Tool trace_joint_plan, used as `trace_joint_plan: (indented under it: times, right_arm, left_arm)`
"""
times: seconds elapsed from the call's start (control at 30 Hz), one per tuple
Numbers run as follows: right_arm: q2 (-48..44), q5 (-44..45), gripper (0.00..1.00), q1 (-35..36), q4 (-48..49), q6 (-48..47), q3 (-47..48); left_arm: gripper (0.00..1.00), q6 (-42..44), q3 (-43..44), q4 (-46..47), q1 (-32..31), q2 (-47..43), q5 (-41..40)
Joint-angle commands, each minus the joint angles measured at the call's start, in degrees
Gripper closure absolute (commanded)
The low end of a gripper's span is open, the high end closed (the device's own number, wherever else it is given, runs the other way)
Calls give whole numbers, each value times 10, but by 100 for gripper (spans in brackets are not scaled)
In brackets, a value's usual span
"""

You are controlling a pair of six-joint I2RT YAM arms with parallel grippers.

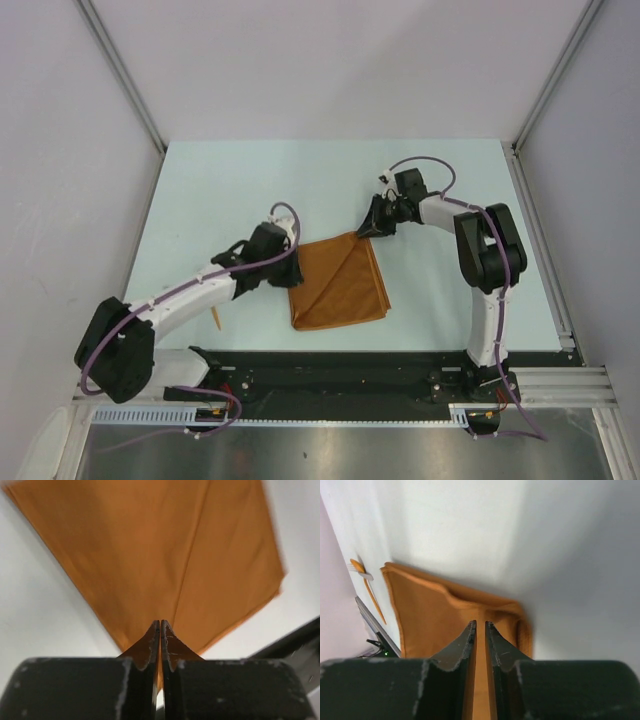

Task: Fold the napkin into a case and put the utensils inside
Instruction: Smooth out the upper triangle-folded napkin at the center of the board.

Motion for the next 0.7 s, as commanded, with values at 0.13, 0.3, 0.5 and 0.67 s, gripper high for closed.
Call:
trace_joint_plan:
  times: [0.13, 0.3, 0.5, 0.67]
  right_arm:
    - [-66, -13, 83, 61, -6, 6, 9]
    - [-25, -27, 83, 57, 27, 21, 8]
    - [9, -25, 84, 28, 38, 11, 10]
    - [55, -37, 84, 5, 36, 3, 34]
  left_arm:
    - [95, -55, -118, 77, -29, -48, 70]
    - [96, -63, -140, 64, -30, -62, 63]
    - [96, -89, -195, 73, -34, -97, 57]
    - [96, -118, -235, 101, -57, -114, 63]
